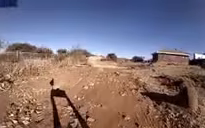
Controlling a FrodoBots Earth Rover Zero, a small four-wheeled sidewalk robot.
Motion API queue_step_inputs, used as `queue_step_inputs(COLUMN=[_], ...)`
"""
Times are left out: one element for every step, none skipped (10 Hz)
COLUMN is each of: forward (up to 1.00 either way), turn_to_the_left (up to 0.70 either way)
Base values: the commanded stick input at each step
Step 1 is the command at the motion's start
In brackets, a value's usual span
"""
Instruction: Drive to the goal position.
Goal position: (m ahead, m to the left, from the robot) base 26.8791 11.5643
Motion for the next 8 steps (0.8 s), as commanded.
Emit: queue_step_inputs(forward=[0.5, 0.5, 0.5, 0.5, 0.5, 0.5, 0.5, 0.5], turn_to_the_left=[0.0, 0.0, 0.0, 0.0, 0.0, 0.0, 0.0, 0.0])
